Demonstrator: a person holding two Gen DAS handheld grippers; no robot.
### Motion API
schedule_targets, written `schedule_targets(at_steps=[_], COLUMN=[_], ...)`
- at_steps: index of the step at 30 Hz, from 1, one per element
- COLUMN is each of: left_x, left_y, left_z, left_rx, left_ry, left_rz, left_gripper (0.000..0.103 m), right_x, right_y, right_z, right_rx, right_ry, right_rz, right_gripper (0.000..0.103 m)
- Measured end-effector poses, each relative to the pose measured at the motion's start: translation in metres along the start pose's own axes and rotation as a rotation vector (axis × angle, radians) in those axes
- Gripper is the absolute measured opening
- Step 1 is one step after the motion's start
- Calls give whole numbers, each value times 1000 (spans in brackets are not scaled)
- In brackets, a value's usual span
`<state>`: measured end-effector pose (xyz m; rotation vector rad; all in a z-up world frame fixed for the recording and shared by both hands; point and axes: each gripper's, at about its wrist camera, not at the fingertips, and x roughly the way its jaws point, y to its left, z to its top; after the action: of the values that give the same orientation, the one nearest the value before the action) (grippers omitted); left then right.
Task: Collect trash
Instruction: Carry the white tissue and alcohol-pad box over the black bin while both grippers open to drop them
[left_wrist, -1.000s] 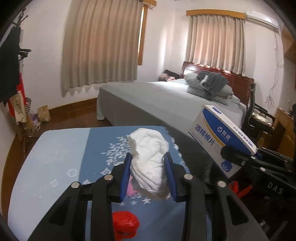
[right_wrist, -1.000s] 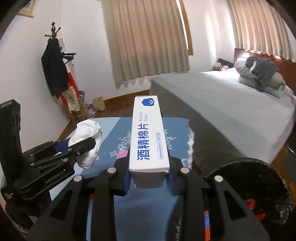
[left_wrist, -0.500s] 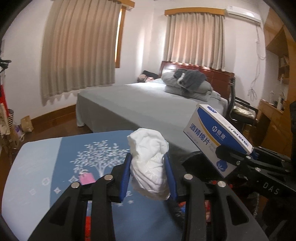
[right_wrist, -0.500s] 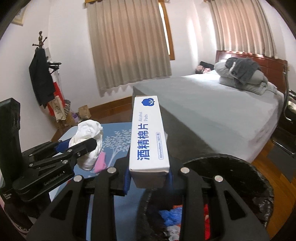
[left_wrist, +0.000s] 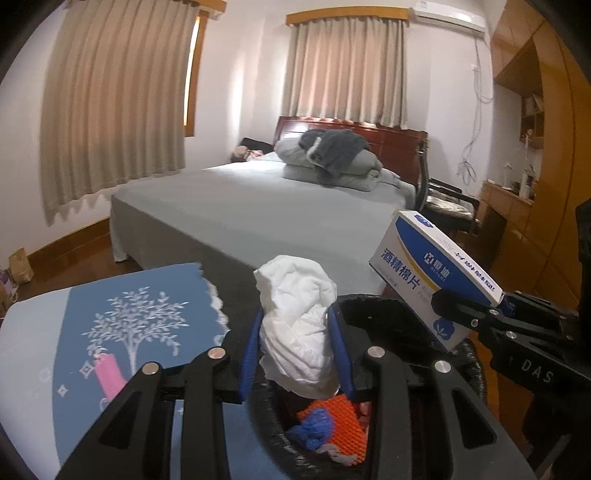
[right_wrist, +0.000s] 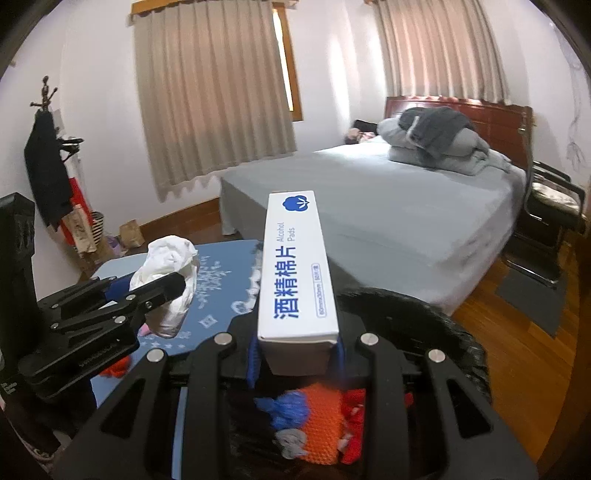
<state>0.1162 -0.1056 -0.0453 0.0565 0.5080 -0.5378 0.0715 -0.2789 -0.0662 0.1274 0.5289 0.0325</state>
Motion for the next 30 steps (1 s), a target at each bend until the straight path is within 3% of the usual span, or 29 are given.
schedule_targets(at_steps=[15, 30], left_x=[34, 70], left_y=[-53, -68], left_z=[-5, -13], left_rx=[61, 76], left_ry=[37, 99], left_rz=[-98, -138], left_gripper=[35, 35], right_x=[-10, 11], right_y=[-52, -77], right_z=[-24, -45], right_rx=[56, 94], right_ry=[21, 85], right_rz=[-100, -142], right_gripper=[29, 29])
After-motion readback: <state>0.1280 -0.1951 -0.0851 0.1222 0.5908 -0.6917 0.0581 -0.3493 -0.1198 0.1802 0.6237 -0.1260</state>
